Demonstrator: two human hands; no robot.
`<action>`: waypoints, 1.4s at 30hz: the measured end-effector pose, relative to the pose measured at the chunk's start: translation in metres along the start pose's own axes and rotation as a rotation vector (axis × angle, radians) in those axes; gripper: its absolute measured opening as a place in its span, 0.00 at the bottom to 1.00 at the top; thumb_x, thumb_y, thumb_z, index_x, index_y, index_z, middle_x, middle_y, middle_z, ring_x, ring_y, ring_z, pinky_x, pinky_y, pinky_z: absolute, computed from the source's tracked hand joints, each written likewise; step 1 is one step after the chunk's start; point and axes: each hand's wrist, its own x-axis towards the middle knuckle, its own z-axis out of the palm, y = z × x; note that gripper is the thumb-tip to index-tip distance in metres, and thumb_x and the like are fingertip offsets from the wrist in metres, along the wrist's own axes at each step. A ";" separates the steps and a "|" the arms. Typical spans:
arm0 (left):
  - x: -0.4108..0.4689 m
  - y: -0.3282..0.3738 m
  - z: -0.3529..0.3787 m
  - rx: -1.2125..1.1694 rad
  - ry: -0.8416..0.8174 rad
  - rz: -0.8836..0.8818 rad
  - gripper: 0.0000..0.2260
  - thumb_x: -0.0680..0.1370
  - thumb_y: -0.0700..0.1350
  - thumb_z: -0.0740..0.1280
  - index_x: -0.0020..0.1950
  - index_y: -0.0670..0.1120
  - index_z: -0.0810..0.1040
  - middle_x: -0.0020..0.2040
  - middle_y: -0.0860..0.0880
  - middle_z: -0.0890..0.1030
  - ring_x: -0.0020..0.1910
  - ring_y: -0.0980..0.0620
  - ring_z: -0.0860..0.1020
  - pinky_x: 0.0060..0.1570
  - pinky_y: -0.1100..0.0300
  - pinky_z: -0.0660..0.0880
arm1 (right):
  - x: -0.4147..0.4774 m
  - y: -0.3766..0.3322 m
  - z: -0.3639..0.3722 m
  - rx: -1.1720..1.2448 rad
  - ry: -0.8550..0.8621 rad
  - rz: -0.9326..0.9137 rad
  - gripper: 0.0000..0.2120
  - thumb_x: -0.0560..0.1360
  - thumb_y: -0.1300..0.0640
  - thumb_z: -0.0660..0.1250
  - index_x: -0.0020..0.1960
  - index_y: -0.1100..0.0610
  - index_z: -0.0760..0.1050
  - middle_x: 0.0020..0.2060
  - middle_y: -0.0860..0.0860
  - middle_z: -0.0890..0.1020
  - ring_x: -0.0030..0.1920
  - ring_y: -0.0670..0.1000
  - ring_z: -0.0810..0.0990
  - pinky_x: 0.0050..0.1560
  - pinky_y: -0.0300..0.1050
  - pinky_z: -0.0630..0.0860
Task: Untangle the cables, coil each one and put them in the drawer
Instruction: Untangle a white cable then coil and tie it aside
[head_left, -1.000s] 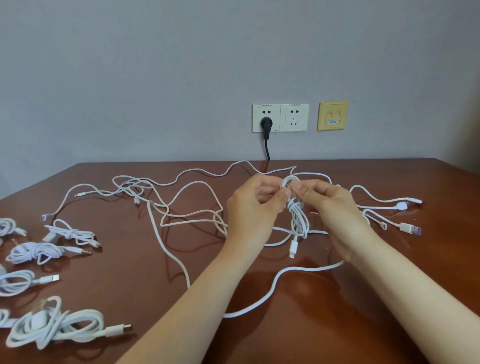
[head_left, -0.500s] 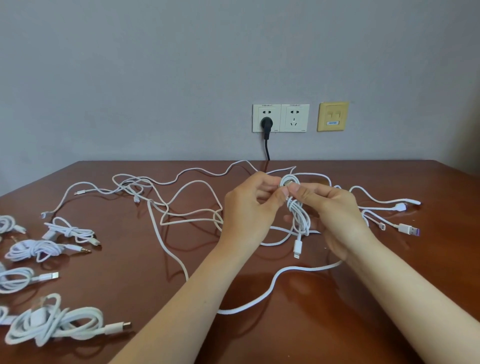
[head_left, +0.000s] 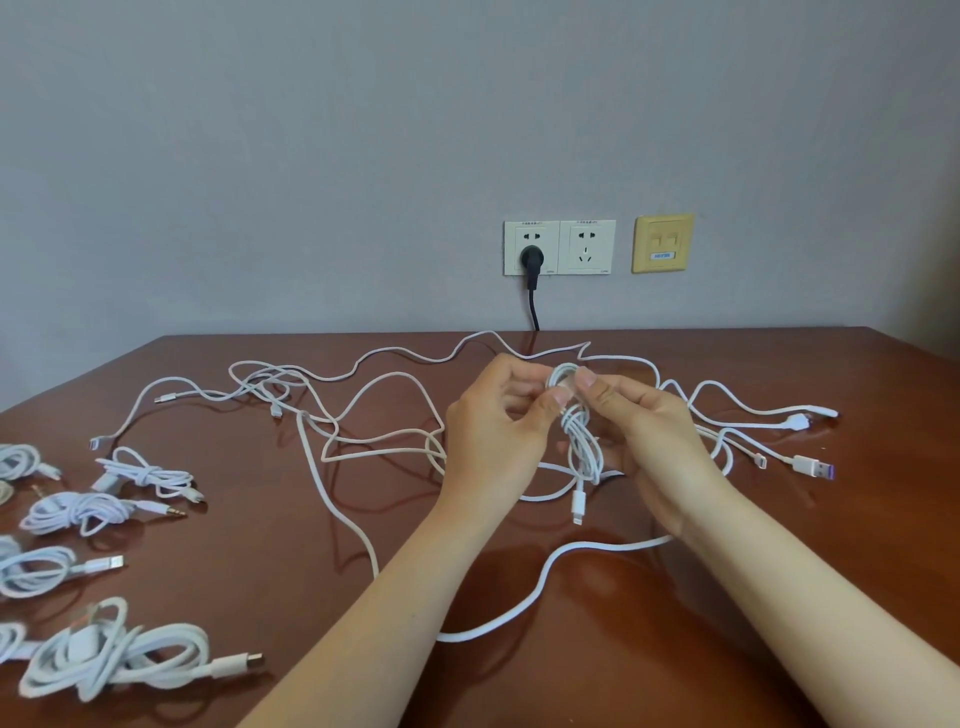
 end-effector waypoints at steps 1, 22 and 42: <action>0.001 -0.002 -0.001 -0.027 0.014 -0.019 0.11 0.72 0.39 0.72 0.38 0.55 0.75 0.38 0.56 0.82 0.40 0.55 0.82 0.47 0.53 0.79 | 0.001 0.001 0.000 0.034 -0.021 0.015 0.07 0.75 0.60 0.65 0.48 0.61 0.80 0.34 0.53 0.82 0.33 0.48 0.80 0.32 0.42 0.79; 0.008 -0.013 -0.015 -0.059 -0.090 -0.152 0.11 0.77 0.40 0.66 0.49 0.57 0.71 0.49 0.50 0.81 0.47 0.46 0.81 0.54 0.51 0.77 | 0.005 0.011 0.000 -0.203 -0.008 0.060 0.02 0.75 0.61 0.66 0.47 0.56 0.75 0.20 0.43 0.72 0.21 0.40 0.70 0.27 0.32 0.71; 0.018 0.015 -0.048 0.485 -0.343 0.050 0.18 0.74 0.39 0.69 0.62 0.50 0.77 0.58 0.53 0.74 0.57 0.58 0.71 0.53 0.73 0.60 | 0.008 0.018 0.009 -0.394 -0.052 -0.135 0.10 0.77 0.68 0.61 0.46 0.53 0.74 0.33 0.50 0.74 0.23 0.40 0.72 0.27 0.32 0.70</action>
